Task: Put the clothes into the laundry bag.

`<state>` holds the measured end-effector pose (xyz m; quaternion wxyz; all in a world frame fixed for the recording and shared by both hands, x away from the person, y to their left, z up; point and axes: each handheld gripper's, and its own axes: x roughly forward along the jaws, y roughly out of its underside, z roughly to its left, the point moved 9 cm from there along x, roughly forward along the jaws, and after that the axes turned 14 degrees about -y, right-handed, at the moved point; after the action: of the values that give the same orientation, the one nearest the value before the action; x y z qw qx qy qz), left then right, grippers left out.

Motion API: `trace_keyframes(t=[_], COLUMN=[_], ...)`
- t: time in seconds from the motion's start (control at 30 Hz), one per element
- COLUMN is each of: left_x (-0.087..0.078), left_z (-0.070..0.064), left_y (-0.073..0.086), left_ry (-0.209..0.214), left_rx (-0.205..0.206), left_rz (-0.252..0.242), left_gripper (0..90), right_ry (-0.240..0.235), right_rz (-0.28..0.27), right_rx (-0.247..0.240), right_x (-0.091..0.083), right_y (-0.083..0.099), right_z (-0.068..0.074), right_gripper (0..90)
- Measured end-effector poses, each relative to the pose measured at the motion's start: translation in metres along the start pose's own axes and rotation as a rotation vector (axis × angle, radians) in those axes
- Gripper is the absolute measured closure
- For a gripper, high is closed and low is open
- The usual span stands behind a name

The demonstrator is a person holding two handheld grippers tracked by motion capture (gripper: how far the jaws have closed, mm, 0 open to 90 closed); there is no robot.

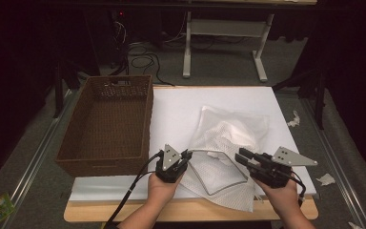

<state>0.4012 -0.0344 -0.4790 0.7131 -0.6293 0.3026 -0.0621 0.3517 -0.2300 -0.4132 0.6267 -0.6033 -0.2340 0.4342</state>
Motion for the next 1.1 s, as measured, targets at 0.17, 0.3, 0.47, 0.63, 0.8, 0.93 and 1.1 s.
trace_keyframes(t=[0.17,0.3,0.47,0.63,0.8,0.93,1.1], left_x=[0.0,0.0,-0.001,-0.001,-0.003,-0.005,-0.011], left_z=[0.0,-0.001,-0.001,0.0,-0.001,-0.002,0.002], left_y=[0.0,0.002,0.007,0.011,0.018,0.02,0.025], left_ry=[0.0,0.001,0.009,0.007,0.01,0.009,-0.035], left_rx=[-0.004,0.006,0.002,0.003,0.011,0.025,0.059], left_rz=[0.001,0.003,0.02,0.031,0.044,0.049,0.045], left_gripper=[84.4,84.1,83.1,83.3,84.0,84.5,85.1], right_ry=[0.121,0.297,0.351,0.332,0.312,0.261,0.245], right_rz=[-0.037,0.005,0.063,0.089,0.22,0.276,0.308], right_rx=[0.049,0.163,0.316,0.348,0.429,0.453,0.357], right_x=[-0.018,-0.031,-0.029,-0.019,0.001,0.015,0.035], right_y=[-0.001,0.018,0.048,0.054,0.083,0.093,0.085], right_z=[-0.025,-0.069,-0.11,-0.117,-0.126,-0.127,-0.13], right_gripper=[50.2,33.2,23.0,19.6,23.4,57.2,82.5])
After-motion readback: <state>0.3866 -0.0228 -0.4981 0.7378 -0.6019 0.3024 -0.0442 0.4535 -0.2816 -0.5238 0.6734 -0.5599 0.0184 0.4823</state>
